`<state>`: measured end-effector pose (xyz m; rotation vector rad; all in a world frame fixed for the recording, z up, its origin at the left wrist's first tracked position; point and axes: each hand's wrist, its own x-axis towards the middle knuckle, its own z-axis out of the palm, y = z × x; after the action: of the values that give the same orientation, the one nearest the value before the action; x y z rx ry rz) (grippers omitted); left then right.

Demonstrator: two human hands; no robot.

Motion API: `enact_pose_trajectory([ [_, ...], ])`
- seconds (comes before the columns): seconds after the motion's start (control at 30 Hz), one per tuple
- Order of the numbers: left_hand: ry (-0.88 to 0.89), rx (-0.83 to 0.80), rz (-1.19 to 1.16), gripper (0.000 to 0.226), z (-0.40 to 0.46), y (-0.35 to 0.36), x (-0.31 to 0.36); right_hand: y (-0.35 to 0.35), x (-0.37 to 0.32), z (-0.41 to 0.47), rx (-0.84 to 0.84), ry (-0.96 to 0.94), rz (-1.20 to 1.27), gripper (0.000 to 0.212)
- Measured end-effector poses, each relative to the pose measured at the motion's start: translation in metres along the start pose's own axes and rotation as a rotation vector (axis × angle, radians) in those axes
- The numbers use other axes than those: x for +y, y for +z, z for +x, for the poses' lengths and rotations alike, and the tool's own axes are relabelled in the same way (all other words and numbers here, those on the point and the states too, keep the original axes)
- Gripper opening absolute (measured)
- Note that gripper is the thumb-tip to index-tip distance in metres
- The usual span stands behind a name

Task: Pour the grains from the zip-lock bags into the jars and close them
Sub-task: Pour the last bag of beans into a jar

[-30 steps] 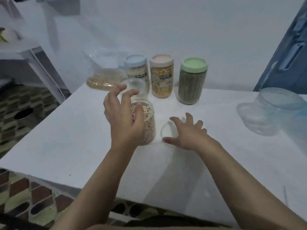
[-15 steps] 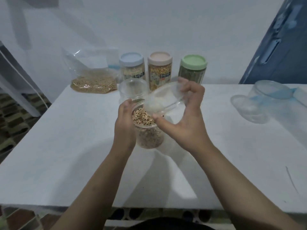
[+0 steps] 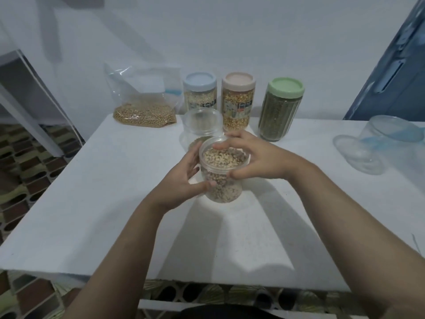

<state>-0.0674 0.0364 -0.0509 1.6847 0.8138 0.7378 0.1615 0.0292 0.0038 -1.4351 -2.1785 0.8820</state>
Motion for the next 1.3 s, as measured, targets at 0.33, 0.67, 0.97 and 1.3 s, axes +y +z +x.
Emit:
enact_pose_trajectory([
  [0.33,0.001,0.065,0.034,0.105,0.013,0.004,-0.010,0.066,-0.016,-0.018,0.736,0.209,0.253,0.055],
  [0.67,0.016,0.087,0.043,0.114,0.023,0.012,-0.018,0.040,0.015,-0.032,0.641,0.043,0.218,0.027],
  [0.97,0.083,0.229,0.319,0.110,0.043,0.043,-0.022,0.053,0.037,-0.029,0.798,-0.022,0.019,0.034],
  [1.3,0.138,0.506,0.545,0.078,0.069,0.086,-0.010,0.033,0.061,-0.024,0.881,-0.069,-0.013,0.022],
])
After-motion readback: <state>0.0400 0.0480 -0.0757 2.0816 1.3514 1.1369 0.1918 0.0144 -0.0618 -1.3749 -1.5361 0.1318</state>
